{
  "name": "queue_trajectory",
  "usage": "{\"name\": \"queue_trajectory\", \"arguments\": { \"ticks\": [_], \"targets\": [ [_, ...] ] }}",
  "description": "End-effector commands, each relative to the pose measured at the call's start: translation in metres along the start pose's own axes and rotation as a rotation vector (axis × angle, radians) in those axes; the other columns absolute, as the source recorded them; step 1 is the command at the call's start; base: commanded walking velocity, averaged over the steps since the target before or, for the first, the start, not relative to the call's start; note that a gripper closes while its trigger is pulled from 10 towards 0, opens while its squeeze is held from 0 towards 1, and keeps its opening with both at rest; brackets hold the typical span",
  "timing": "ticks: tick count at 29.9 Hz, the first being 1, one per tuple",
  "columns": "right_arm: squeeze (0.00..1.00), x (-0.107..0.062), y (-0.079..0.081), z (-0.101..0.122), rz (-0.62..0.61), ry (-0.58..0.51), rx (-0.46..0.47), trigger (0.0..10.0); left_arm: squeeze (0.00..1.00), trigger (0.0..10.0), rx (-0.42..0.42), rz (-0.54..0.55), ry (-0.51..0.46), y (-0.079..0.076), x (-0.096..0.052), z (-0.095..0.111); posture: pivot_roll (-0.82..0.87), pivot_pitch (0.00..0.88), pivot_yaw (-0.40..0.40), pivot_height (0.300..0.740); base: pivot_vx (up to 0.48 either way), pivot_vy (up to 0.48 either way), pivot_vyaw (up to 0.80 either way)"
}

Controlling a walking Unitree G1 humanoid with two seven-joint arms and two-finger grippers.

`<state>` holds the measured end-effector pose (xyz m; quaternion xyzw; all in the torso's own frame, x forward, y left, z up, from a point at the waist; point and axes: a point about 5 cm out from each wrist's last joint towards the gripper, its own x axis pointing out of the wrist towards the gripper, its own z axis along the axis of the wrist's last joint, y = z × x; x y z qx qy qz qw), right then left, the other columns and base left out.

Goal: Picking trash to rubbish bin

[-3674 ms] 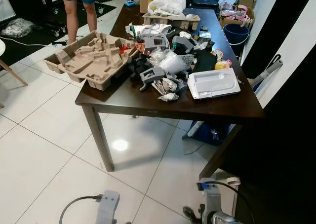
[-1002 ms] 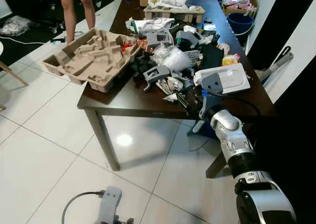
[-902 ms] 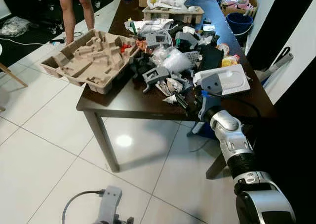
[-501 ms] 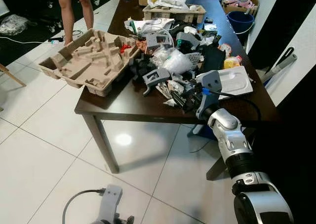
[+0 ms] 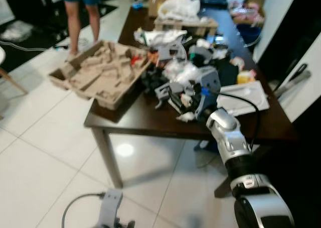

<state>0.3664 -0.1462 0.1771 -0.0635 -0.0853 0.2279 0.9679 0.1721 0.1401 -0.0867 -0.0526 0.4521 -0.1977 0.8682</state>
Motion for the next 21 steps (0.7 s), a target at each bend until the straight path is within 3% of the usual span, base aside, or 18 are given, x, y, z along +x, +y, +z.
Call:
{"name": "queue_trajectory", "arguments": {
  "ticks": [1, 8, 14, 17, 21],
  "targets": [
    [0.00, -0.001, -0.001, -0.002, -0.006, 0.010, 0.007, 10.0, 0.00, 10.0, -0.007, -0.009, 0.023, -0.003, 0.000, -0.007, 0.01, 0.068, 0.000, 0.740, 0.304, 0.000, 0.00],
    [0.00, -0.001, 0.003, 0.001, 0.039, -0.007, 0.020, 10.0, 0.00, 10.0, -0.018, -0.009, 0.015, -0.003, 0.000, -0.005, 0.01, 0.070, 0.001, 0.740, 0.297, 0.000, 0.00],
    [0.00, -0.005, 0.014, 0.005, 0.160, -0.032, 0.010, 10.0, 0.00, 10.0, -0.012, -0.015, 0.013, -0.004, 0.001, -0.004, 0.01, 0.071, 0.002, 0.740, 0.000, 0.000, 0.00],
    [0.00, -0.005, 0.015, 0.005, 0.143, -0.025, -0.033, 10.0, 0.00, 10.0, -0.017, -0.016, 0.012, -0.004, 0.001, -0.004, 0.01, 0.071, 0.002, 0.740, 0.000, 0.000, 0.00],
    [0.00, -0.004, 0.013, 0.000, 0.117, 0.008, -0.037, 10.0, 0.00, 10.0, -0.022, -0.016, 0.008, -0.004, 0.001, -0.003, 0.01, 0.071, -0.001, 0.740, 0.000, 0.000, 0.80]
  ]
}}
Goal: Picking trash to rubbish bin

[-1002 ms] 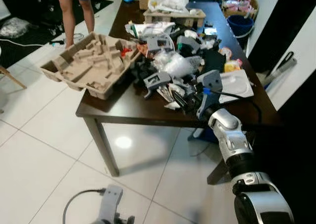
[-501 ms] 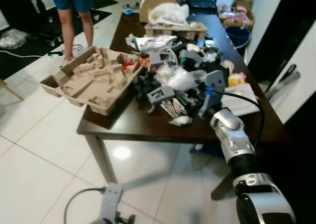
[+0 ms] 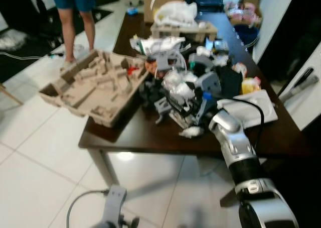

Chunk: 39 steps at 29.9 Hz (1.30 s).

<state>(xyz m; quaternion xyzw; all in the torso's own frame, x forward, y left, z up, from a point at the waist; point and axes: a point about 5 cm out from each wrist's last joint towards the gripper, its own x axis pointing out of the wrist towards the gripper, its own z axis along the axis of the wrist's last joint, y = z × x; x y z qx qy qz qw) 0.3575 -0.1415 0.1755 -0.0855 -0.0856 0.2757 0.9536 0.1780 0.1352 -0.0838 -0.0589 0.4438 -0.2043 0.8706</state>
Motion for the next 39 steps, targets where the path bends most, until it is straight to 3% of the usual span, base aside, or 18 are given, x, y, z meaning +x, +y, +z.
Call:
{"name": "queue_trajectory", "arguments": {
  "ticks": [1, 10, 17, 27, 39],
  "targets": [
    [0.00, 0.003, 0.005, -0.002, 0.016, 0.012, 0.003, 10.0, 0.00, 10.0, -0.024, 0.000, 0.024, -0.001, -0.002, -0.010, 0.01, 0.072, -0.001, 0.740, 0.000, 0.000, 0.80],
    [0.00, 0.002, 0.006, -0.007, 0.009, 0.056, -0.025, 10.0, 0.00, 10.0, -0.025, -0.004, 0.025, -0.001, -0.001, -0.009, 0.01, 0.072, -0.003, 0.740, 0.000, 0.000, 0.80],
    [0.00, 0.003, 0.005, -0.014, -0.033, 0.097, -0.039, 10.0, 0.00, 10.0, -0.011, -0.013, 0.027, -0.002, -0.001, -0.008, 0.01, 0.072, -0.003, 0.740, 0.000, 0.000, 0.00],
    [0.00, 0.001, -0.010, -0.021, -0.160, 0.172, -0.079, 10.0, 0.00, 10.0, -0.013, -0.029, 0.026, -0.004, -0.001, -0.010, 0.00, 0.074, -0.011, 0.740, 0.265, 0.000, 0.00],
    [0.00, -0.008, -0.022, -0.024, -0.152, 0.218, -0.097, 10.0, 0.00, 10.0, -0.020, -0.030, 0.034, -0.006, -0.001, -0.013, 0.00, 0.074, -0.015, 0.740, 0.274, 0.000, 0.00]
  ]
}}
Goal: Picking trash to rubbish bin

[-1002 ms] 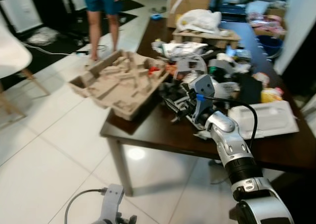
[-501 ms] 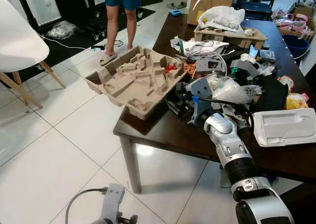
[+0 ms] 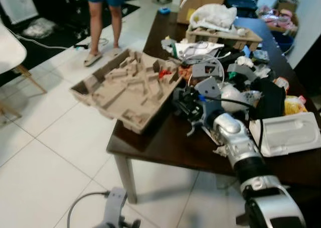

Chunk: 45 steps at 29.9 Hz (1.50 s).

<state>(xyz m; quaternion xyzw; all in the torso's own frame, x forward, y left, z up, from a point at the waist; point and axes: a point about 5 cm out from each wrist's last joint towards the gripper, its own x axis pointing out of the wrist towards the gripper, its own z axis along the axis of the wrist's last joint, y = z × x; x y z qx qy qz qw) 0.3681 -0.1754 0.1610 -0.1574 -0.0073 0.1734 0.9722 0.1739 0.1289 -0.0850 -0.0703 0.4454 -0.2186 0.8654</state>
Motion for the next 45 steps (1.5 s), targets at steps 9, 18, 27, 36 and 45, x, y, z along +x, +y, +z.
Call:
{"name": "queue_trajectory", "arguments": {
  "ticks": [9, 18, 27, 36, 45],
  "targets": [
    [0.00, 0.000, 0.007, -0.009, 0.013, 0.051, -0.018, 10.0, 0.00, 10.0, -0.019, 0.012, 0.031, 0.001, -0.002, -0.011, 0.00, 0.083, -0.011, 0.740, 0.000, 0.000, 0.00],
    [0.00, -0.002, 0.007, -0.012, 0.016, 0.081, -0.077, 10.0, 0.00, 10.0, -0.026, 0.009, 0.026, 0.001, -0.002, -0.010, 0.00, 0.095, -0.015, 0.740, 0.000, 0.000, 0.00],
    [0.00, -0.005, -0.006, -0.011, -0.004, 0.117, -0.188, 10.0, 0.00, 10.0, -0.025, 0.008, 0.025, 0.001, -0.003, -0.010, 0.00, 0.100, -0.015, 0.740, 0.000, 0.000, 0.00],
    [0.00, -0.010, -0.016, -0.012, 0.036, 0.218, -0.358, 10.0, 0.00, 10.0, -0.024, 0.007, 0.027, 0.001, -0.003, -0.011, 0.00, 0.099, -0.017, 0.740, 0.000, 0.000, 0.00],
    [0.00, -0.012, -0.014, -0.013, 0.095, 0.257, -0.376, 10.0, 0.00, 10.0, -0.025, 0.009, 0.026, 0.001, -0.003, -0.011, 0.00, 0.104, -0.017, 0.740, 0.000, 0.000, 0.00]
  ]
}}
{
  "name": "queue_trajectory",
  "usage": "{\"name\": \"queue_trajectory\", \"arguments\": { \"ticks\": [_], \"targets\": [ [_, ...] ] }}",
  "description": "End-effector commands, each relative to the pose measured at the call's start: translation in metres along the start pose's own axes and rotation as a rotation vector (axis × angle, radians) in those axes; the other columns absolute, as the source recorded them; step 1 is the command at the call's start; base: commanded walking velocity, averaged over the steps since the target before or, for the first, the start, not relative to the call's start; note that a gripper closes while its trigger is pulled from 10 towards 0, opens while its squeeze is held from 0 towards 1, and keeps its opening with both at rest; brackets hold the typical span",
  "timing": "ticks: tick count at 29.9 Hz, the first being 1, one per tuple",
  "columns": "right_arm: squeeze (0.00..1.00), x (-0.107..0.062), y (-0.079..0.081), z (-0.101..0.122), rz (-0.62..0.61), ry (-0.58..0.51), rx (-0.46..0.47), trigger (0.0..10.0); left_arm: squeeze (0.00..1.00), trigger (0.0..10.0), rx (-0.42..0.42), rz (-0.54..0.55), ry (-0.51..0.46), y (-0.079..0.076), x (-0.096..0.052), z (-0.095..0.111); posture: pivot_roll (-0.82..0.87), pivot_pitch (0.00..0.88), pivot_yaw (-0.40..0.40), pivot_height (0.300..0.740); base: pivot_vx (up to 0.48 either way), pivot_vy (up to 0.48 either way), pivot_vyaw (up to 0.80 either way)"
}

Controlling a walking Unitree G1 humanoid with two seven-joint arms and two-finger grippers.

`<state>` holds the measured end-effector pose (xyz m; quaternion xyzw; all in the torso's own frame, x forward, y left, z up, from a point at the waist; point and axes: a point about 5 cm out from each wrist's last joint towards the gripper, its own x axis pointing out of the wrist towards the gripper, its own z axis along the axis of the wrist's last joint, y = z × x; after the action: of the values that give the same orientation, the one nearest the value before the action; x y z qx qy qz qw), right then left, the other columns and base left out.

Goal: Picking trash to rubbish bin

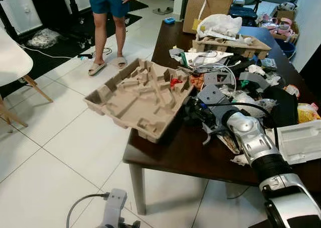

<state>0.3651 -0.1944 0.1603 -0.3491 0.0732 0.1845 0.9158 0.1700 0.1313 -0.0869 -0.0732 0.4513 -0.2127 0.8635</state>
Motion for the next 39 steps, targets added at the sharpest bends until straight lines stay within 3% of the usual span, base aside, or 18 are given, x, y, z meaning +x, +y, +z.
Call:
{"name": "queue_trajectory", "arguments": {
  "ticks": [1, 12, 24, 36, 37, 38, 39],
  "targets": [
    [0.00, -0.003, 0.005, -0.007, 0.054, 0.044, -0.022, 10.0, 0.00, 10.0, -0.012, 0.002, 0.016, 0.000, -0.001, -0.006, 0.00, 0.104, -0.017, 0.740, 0.000, 0.000, 0.00],
    [0.00, -0.007, 0.015, -0.018, 0.136, 0.147, -0.024, 10.0, 0.00, 10.0, -0.009, 0.007, 0.018, 0.001, -0.002, -0.007, 0.01, 0.096, -0.013, 0.740, 0.000, 0.000, 0.00],
    [0.00, -0.014, 0.020, -0.034, 0.199, 0.257, -0.100, 10.0, 0.00, 10.0, 0.004, -0.001, 0.026, 0.000, -0.001, -0.006, 0.00, 0.089, -0.017, 0.740, 0.000, 0.000, 0.00],
    [0.00, -0.015, 0.020, -0.036, 0.195, 0.276, -0.144, 10.0, 0.00, 10.0, 0.007, -0.001, 0.027, -0.001, -0.001, -0.006, 0.00, 0.084, -0.018, 0.740, 0.000, 0.000, 0.00],
    [0.00, -0.015, 0.020, -0.036, 0.192, 0.276, -0.143, 9.3, 0.00, 10.0, 0.006, -0.001, 0.026, -0.001, -0.001, -0.006, 0.00, 0.084, -0.018, 0.740, 0.000, 0.000, 0.00],
    [0.00, -0.015, 0.019, -0.036, 0.187, 0.275, -0.146, 3.5, 0.00, 10.0, 0.004, 0.000, 0.026, -0.001, -0.001, -0.006, 0.00, 0.084, -0.018, 0.740, 0.000, 0.000, 0.00],
    [0.00, -0.015, 0.019, -0.036, 0.181, 0.273, -0.147, 2.3, 0.00, 10.0, 0.003, 0.002, 0.026, -0.001, -0.001, -0.006, 0.00, 0.084, -0.018, 0.740, 0.000, 0.000, 0.00]
  ]
}}
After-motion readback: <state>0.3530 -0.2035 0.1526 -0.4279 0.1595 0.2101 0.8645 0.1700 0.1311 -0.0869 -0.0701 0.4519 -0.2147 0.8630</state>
